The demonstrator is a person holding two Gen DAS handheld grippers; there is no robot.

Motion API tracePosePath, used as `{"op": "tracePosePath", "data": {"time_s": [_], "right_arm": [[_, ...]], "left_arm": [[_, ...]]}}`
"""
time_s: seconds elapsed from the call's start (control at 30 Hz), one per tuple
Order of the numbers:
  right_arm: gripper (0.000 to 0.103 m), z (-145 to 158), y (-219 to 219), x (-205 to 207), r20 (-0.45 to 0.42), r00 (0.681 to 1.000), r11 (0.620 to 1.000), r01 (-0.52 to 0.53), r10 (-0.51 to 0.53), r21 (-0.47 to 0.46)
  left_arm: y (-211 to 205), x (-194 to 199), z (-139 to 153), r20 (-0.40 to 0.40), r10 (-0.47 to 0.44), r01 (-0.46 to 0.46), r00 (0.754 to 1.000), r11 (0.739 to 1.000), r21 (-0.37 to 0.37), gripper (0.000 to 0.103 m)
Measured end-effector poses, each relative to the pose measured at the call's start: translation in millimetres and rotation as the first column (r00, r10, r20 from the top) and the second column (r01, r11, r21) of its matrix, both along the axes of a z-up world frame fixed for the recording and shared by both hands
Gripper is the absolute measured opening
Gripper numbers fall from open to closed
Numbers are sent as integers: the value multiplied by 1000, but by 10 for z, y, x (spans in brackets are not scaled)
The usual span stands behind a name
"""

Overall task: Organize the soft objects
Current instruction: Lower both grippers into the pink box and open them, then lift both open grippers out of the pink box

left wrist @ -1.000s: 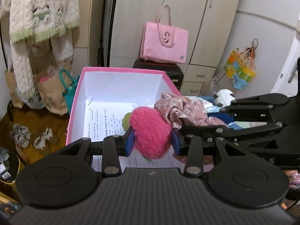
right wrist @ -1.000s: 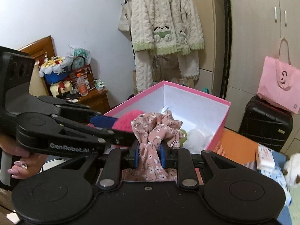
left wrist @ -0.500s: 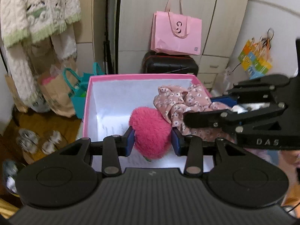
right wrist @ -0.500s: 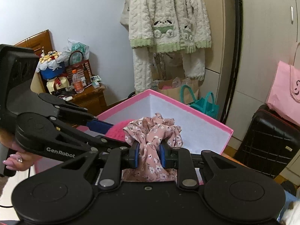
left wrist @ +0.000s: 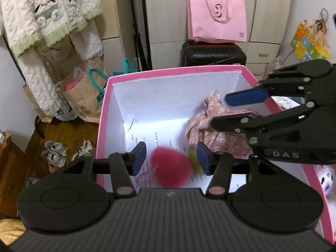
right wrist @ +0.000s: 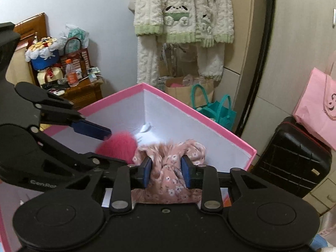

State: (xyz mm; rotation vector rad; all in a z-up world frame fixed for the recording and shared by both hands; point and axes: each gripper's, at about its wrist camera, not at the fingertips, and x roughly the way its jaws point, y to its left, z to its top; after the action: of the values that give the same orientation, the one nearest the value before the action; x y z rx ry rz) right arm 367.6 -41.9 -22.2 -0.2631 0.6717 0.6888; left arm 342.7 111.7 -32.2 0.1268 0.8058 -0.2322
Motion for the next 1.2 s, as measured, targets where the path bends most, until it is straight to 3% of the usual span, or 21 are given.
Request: {"op": "tracePosePath", "data": {"time_s": [0.07,0.2,0.47,1.2], "right_arm": [[47,-4,-11,-1,16,1000,1000,25,-24,-15],[52,51,-102,-77,28,999,999,37,-37,6],[54,229,-211,-440,28,999,1000,24,-24,-1],[57,632,-377,-1563,57,998,1000,7,-6,-29]], "left_arm": [[7,-37,16,24,3,-3,1000,1000,4,62],[21,-170,109,72,-8,7,997,1000,14,64],[62,-449,254,37,-43,43,998,999,-4,69],[-131,-1487,700,92,-141,138,986,990,35,79]]}}
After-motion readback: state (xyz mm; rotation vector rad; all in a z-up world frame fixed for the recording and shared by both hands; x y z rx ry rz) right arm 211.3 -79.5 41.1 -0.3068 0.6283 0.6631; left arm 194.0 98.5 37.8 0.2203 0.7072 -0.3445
